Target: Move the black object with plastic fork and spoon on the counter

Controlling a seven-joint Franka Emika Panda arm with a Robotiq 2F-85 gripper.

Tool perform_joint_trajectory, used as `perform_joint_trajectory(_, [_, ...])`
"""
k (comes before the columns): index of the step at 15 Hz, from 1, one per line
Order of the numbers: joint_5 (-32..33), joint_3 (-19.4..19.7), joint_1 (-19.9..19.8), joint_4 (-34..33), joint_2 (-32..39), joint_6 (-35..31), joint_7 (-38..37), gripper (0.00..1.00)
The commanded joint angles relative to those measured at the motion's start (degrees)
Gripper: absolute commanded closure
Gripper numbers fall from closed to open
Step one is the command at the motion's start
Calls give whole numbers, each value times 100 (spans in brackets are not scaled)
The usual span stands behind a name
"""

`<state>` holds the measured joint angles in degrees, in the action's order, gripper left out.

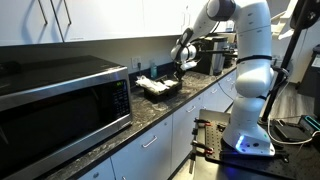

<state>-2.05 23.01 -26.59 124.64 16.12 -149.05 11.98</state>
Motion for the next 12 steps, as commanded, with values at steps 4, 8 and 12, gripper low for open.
perform_joint_trajectory(4, [-98, -177, -294, -519, 381, 84, 381, 96])
perform_joint_trajectory(8, [-109, -238, -426, -797, 629, 84, 354, 96])
perform_joint_trajectory(12, [-60, -230, -479, -1009, 781, 148, 264, 96])
